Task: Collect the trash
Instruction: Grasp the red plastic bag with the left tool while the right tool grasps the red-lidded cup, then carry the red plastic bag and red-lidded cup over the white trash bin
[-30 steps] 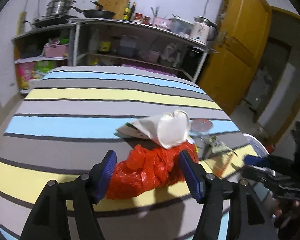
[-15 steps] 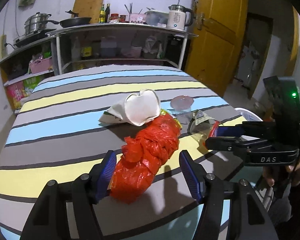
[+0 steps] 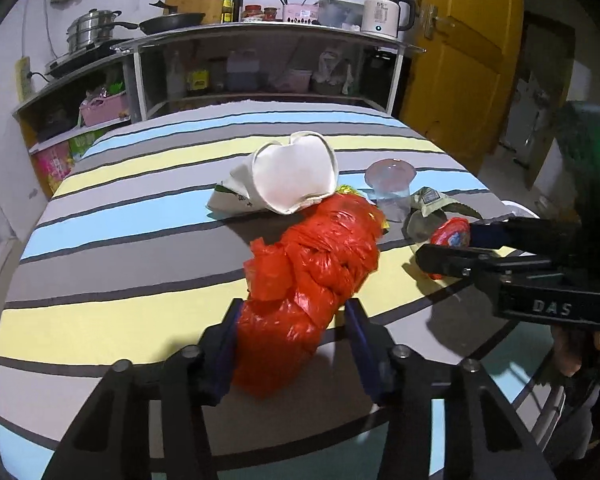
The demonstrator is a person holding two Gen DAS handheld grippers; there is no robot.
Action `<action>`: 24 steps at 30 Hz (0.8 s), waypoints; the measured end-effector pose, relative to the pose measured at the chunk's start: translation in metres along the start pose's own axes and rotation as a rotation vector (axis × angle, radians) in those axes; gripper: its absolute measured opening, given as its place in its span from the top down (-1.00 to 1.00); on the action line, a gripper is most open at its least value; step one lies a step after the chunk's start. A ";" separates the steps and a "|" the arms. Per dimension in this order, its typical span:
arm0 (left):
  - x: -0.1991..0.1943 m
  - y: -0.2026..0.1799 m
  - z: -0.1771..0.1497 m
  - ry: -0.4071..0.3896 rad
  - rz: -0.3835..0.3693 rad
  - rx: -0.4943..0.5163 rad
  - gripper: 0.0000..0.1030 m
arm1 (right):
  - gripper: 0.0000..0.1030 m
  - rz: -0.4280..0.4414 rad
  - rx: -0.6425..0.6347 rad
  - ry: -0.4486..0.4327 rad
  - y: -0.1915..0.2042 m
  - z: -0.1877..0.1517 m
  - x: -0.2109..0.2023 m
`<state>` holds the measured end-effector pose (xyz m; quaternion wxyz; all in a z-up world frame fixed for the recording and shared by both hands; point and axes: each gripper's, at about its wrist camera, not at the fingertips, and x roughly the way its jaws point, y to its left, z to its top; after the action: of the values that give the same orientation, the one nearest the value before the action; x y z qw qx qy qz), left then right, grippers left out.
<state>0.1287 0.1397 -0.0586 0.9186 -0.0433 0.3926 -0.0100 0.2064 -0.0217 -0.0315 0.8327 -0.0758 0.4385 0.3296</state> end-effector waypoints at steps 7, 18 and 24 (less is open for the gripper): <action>-0.003 -0.002 -0.002 -0.020 -0.001 -0.016 0.33 | 0.15 0.009 -0.001 -0.025 -0.003 -0.003 -0.008; -0.024 -0.020 -0.010 -0.071 -0.027 -0.064 0.39 | 0.15 0.003 -0.016 -0.076 -0.007 -0.026 -0.046; -0.043 -0.039 -0.013 -0.099 -0.047 -0.070 0.40 | 0.15 -0.009 -0.007 -0.109 -0.012 -0.041 -0.074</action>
<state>0.0902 0.1022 -0.0334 0.9344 -0.0851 0.3456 -0.0158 0.1564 -0.0835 0.0002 0.8565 -0.0627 0.3911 0.3309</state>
